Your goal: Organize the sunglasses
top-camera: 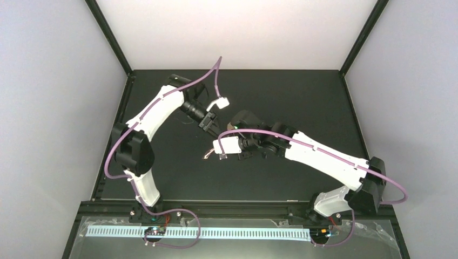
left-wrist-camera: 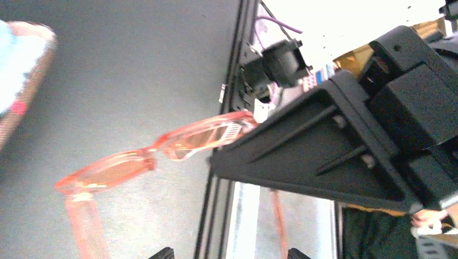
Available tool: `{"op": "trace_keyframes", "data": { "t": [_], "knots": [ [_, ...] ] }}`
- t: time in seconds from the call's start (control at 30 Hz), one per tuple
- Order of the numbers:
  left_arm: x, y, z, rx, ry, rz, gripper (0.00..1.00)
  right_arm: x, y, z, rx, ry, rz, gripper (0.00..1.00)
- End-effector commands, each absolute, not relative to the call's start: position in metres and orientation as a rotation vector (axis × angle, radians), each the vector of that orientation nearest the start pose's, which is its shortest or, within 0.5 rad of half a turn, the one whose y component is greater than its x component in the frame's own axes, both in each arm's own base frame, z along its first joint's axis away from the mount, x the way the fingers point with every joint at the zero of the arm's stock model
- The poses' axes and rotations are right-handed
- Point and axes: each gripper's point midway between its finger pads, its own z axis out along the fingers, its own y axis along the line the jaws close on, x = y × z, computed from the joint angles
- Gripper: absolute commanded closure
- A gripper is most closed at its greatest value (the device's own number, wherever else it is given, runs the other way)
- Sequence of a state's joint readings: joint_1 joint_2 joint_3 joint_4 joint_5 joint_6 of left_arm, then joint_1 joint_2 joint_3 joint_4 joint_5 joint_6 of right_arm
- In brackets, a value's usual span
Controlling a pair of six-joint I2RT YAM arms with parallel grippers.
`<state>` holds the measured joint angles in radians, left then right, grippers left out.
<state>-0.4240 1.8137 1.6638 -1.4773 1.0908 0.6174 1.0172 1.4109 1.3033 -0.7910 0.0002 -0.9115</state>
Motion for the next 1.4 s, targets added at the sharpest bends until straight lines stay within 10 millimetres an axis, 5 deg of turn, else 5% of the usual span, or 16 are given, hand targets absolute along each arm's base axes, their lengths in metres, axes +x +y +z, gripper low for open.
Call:
{"op": "trace_keyframes", "data": {
  "t": [0.0,0.2,0.33,0.5,0.67,0.9,1.37],
  "knots": [
    [0.275,-0.254,0.269,1.225,2.208,-1.334,0.43,0.197,0.323,0.233,-1.966,1.388,0.099,0.92],
    [0.337,-0.208,0.294,1.055,2.115,-0.808,0.26,0.207,0.319,0.257,-1.849,1.419,0.191,0.93],
    [0.365,-0.177,0.32,0.862,1.969,-0.506,0.02,0.216,0.314,0.275,-1.738,1.455,0.268,0.93],
    [0.363,-0.141,0.358,0.604,1.827,-0.398,0.01,0.23,0.311,0.293,-1.601,1.504,0.322,0.93],
    [0.344,-0.156,0.348,0.702,1.836,-0.539,0.01,0.244,0.305,0.318,-1.444,1.562,0.476,0.94],
    [0.347,-0.156,0.329,0.626,1.851,-0.591,0.01,0.26,0.291,0.334,-1.274,1.62,0.632,0.94],
    [0.344,-0.209,0.336,0.695,1.8,-0.838,0.02,0.265,0.285,0.343,-1.189,1.63,0.77,0.94]
  ]
}}
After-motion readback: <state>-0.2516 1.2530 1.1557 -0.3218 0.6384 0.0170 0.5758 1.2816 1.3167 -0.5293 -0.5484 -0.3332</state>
